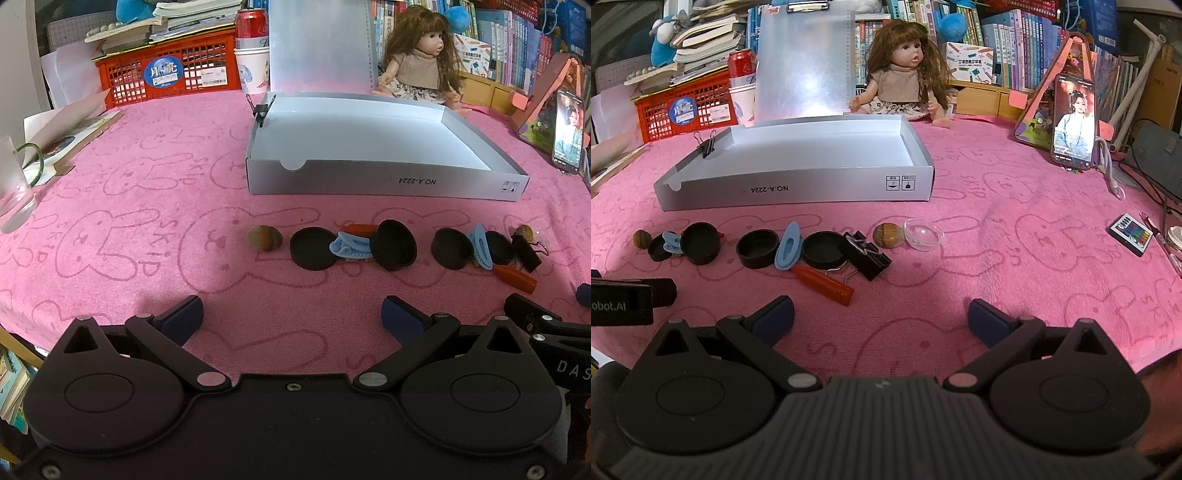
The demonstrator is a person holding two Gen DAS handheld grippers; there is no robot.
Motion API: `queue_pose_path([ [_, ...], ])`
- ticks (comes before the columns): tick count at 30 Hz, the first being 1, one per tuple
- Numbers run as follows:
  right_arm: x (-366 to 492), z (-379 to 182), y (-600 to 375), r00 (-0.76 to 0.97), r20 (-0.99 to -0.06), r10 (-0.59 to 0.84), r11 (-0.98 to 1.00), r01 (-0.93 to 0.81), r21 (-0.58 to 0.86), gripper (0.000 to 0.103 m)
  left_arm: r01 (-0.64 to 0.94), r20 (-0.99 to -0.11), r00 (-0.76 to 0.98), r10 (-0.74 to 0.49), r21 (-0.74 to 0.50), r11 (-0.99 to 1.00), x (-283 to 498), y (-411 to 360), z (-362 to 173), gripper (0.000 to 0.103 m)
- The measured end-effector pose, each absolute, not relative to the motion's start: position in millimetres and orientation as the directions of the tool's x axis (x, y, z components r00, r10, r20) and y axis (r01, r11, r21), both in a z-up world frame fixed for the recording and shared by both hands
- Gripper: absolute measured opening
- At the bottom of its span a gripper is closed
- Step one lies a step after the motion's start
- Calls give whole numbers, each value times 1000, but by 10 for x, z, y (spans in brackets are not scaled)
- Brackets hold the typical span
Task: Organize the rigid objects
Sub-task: 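Lower both tools toward the row of small items before the box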
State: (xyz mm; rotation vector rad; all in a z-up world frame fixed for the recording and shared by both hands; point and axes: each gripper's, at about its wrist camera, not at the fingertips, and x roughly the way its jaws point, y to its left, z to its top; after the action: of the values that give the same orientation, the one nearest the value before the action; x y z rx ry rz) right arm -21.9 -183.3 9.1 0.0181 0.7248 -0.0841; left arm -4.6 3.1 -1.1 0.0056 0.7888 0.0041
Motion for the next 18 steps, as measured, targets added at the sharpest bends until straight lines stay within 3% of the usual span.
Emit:
queue_pose_path([
  [5,-297,131,-1836,768,-640,-20,997,66,48,94,8,-717,697,-4,3,1000,-44,34,9,102],
  [8,-336,162,-1828,782,-623,22,994,48,96,85,25,-710,704,-21,-4,1000,-63,47,34,96],
  [14,-350,191,-1756,790,-609,73,987,29,157,68,53,-678,731,-73,-50,997,-112,88,100,70],
  [18,-339,177,-1651,794,-606,55,993,23,120,57,79,-657,743,-125,-99,992,-124,121,152,52],
])
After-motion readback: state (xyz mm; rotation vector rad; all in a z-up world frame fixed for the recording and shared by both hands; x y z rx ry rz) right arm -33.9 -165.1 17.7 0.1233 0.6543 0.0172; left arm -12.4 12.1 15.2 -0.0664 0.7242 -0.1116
